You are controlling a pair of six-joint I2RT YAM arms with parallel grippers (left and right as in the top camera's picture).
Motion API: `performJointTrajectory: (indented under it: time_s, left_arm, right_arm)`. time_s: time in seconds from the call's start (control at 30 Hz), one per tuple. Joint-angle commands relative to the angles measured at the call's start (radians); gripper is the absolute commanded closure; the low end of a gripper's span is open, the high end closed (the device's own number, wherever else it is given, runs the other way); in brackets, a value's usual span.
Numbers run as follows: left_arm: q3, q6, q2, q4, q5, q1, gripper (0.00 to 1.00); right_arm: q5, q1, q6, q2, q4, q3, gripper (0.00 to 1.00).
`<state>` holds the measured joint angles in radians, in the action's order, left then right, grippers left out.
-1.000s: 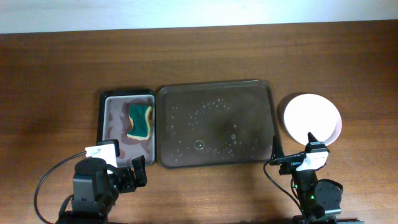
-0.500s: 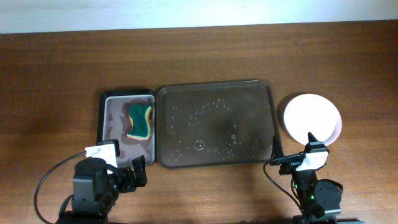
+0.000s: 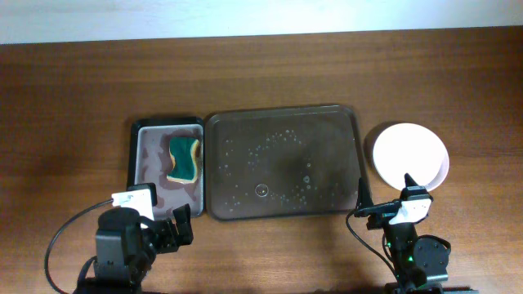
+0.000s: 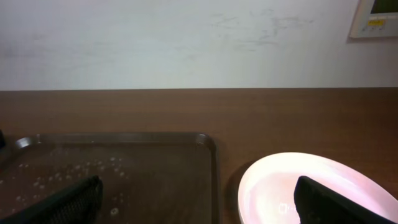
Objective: Clean dirty plates on tray and stack at the side
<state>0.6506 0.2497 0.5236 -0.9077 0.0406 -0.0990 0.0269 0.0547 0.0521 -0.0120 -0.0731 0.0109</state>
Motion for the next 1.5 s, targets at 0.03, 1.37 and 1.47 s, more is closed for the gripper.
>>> performJointTrajectory:
  time_s: [0.03, 1.37, 1.47]
  left_arm:
    - [-0.027, -0.02, -0.101, -0.004, -0.025, -0.002, 0.01]
    - [-0.642, -0.304, -0.518, 0.828, -0.008, 0.058, 0.01]
    - [-0.642, -0.304, -0.518, 0.828, -0.007, 0.058, 0.01]
  right_arm:
    - [0.014, -0.006, 0.0, 0.009, -0.002, -0.005, 0.01]
    - [0.014, -0.006, 0.0, 0.009, -0.002, -0.005, 0.01]
    - [0.014, -0.006, 0.0, 0.009, -0.003, -0.005, 0.01]
